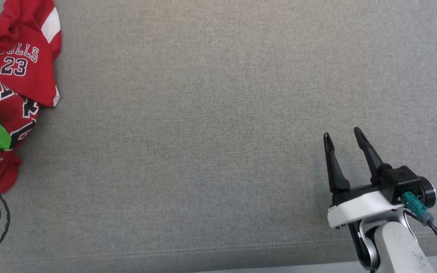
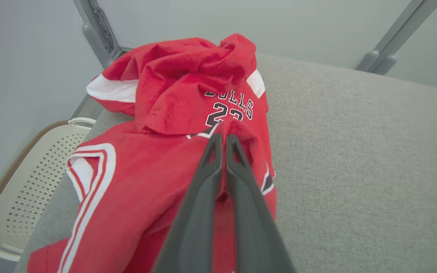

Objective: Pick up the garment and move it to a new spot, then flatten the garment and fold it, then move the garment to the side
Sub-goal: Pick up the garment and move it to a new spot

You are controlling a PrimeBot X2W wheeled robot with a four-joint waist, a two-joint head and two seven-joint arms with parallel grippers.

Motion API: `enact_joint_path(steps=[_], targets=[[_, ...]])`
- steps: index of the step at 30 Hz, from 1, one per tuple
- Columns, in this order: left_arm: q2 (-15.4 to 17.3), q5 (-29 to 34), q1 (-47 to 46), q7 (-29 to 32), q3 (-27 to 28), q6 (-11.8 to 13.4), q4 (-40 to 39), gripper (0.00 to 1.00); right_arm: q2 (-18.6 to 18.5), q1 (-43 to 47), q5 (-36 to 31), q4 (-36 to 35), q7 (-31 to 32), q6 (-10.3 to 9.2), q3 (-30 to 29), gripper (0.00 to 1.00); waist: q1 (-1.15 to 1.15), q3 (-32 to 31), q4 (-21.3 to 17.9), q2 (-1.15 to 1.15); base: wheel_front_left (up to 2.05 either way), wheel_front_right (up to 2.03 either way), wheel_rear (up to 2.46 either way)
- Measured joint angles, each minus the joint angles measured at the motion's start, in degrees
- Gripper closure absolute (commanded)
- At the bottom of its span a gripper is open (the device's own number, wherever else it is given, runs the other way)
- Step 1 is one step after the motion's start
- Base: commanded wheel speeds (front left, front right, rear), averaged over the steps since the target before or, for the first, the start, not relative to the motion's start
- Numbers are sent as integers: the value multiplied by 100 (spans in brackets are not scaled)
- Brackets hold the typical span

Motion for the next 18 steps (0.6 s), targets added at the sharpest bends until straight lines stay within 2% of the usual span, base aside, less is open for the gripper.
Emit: enact_joint_path(steps=[7,12,18], targets=[[16,-474,221,73,-148,-57,-1000,100,-1,253,156,85,0,0,-96,0,0,-602,59,0,0,0,0],[9,-568,358,199,-365,-60,-1652,100,-1,410,196,91,0,0,-158,0,0,-993,32,0,0,0,0],[-202,-653,367,221,-532,-55,-2172,100,0,568,196,97,0,0,-267,0,-1,-1325,-141,0,0,0,0]])
